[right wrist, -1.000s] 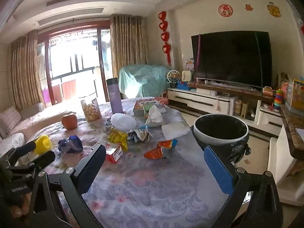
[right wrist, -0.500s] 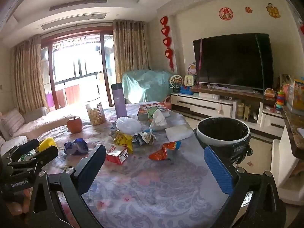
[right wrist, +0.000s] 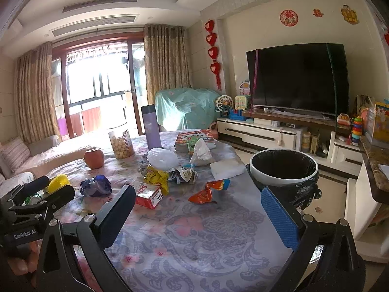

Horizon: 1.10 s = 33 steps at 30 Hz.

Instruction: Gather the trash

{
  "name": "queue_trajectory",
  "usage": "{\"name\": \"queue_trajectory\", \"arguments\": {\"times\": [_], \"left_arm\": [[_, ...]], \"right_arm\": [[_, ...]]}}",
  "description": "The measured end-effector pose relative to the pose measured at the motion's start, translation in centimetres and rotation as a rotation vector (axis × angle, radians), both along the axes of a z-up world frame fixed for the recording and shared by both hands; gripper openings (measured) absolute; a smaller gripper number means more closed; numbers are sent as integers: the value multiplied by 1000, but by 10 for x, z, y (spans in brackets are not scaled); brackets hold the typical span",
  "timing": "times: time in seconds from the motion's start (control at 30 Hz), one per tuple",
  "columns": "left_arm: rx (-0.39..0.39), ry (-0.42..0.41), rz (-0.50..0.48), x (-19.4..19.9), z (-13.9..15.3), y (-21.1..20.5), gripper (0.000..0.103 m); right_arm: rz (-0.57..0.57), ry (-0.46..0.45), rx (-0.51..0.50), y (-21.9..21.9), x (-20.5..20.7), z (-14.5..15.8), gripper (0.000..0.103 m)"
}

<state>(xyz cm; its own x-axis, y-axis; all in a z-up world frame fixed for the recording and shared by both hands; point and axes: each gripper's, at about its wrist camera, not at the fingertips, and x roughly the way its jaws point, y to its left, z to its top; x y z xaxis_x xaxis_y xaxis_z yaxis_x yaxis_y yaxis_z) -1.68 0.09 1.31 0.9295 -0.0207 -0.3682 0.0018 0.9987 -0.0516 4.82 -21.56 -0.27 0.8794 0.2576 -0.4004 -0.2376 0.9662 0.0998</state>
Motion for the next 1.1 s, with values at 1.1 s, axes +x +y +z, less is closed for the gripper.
{"name": "queue_trajectory", "arguments": {"times": [1.1], "left_arm": [[-1,9,-1,4,-6,0,102]], "right_arm": [[13,7,12,1,1,1,103]]}}
